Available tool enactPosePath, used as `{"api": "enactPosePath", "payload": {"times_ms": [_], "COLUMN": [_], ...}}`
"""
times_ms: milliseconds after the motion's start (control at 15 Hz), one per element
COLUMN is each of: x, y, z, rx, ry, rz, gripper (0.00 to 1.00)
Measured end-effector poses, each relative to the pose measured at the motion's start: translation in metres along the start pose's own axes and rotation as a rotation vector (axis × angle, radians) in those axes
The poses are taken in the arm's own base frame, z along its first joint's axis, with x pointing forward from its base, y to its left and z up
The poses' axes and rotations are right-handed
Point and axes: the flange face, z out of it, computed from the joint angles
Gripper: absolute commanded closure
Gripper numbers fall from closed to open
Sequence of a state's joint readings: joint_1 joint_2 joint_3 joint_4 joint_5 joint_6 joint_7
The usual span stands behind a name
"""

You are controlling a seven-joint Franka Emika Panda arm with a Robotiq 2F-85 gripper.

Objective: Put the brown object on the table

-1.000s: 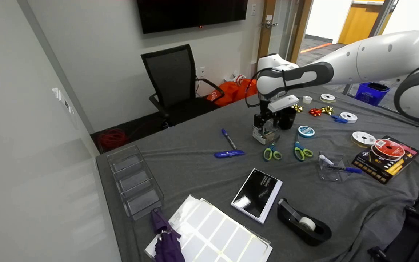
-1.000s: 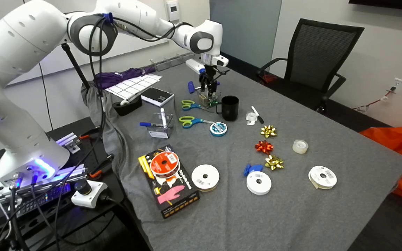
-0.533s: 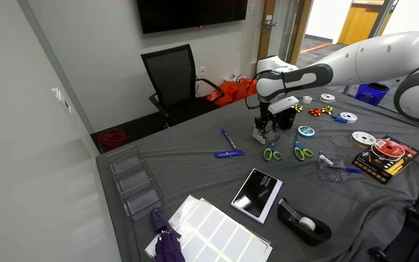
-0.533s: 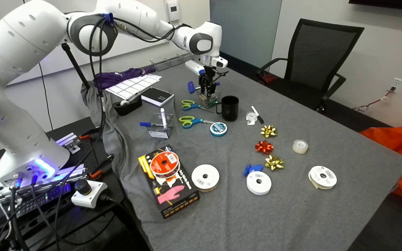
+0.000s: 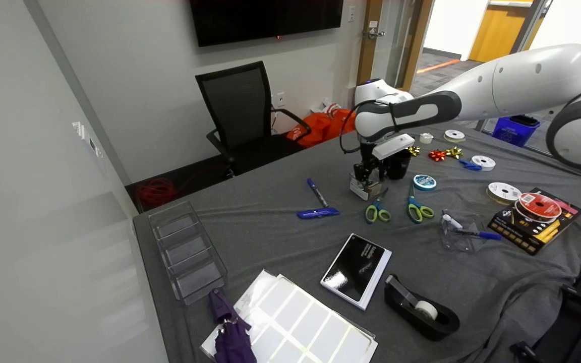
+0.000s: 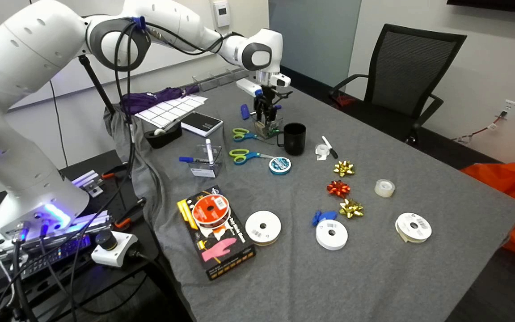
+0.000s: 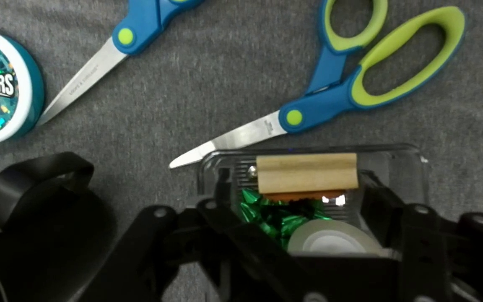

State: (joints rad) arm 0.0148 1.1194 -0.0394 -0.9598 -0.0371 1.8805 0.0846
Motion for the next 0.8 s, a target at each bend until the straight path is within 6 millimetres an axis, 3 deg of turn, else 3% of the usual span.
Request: {"api": "enactPosePath", "payload": {"times_ms": [67,267,800], "x": [0.0,-0.0021,-0.0048], "y": [-0.0006,-0.0019,-0.006], "z": [-0.0003,0.0061,0.0064], "rx": [-0.002,-0.014,-0.036], "ry": [0.001,-0.012,-0.013], "rz": [-0.002,-0.011,-0.027], "gripper": [0.49,0.68,0.68]}}
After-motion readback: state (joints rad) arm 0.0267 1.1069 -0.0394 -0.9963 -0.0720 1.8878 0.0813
